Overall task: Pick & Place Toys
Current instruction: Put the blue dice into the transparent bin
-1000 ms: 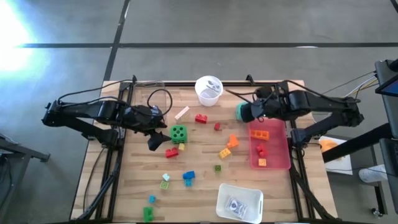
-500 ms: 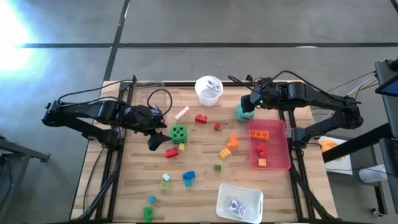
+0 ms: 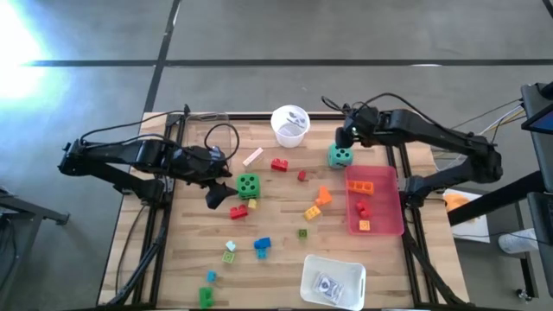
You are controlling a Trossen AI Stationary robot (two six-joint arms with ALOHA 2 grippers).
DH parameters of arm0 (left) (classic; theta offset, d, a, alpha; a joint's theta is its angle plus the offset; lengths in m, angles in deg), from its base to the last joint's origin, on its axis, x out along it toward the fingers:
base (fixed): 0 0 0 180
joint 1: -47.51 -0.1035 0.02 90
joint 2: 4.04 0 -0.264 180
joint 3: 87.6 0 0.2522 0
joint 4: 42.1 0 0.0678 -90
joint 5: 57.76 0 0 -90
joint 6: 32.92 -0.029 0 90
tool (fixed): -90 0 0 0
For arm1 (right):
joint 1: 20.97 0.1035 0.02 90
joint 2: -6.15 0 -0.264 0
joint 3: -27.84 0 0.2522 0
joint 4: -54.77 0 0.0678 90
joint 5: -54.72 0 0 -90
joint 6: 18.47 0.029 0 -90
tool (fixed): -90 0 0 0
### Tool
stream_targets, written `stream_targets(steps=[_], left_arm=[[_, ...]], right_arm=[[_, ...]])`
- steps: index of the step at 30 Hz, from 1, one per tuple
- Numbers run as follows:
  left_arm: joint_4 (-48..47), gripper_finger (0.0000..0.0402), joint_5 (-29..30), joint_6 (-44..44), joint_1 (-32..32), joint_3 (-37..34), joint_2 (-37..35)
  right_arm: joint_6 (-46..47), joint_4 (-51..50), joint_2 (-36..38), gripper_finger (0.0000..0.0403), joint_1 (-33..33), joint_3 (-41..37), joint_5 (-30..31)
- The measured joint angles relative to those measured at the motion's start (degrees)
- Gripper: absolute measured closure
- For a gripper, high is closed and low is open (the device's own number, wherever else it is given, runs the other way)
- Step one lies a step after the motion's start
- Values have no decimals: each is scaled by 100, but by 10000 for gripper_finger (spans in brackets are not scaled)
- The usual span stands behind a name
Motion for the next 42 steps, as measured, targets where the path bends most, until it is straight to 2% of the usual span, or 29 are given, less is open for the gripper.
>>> stream_targets(steps=[7, 17, 25, 32, 39, 42], left_arm=[[7, 62, 0, 0, 1, -1, 2], [11, 62, 2, 66, 0, 1, 2], [17, 62, 2, 68, -1, -1, 2], [15, 62, 0, 93, 0, -1, 2], [17, 62, 2, 99, 1, 0, 2], [17, 62, 2, 111, 0, 0, 2]], right_arm=[[-607, 1322, -2, 71, -779, -848, -1282], [-666, 2146, -2, 71, -1546, -1964, -2221], [-527, 3377, 0, 71, -1658, -2721, -2316], [-571, 3653, -184, 71, -1778, -2944, -2419], [-662, 4500, -704, 72, -1780, -3042, -3132], [-670, 4654, -922, 84, -1773, -3007, -3369]])
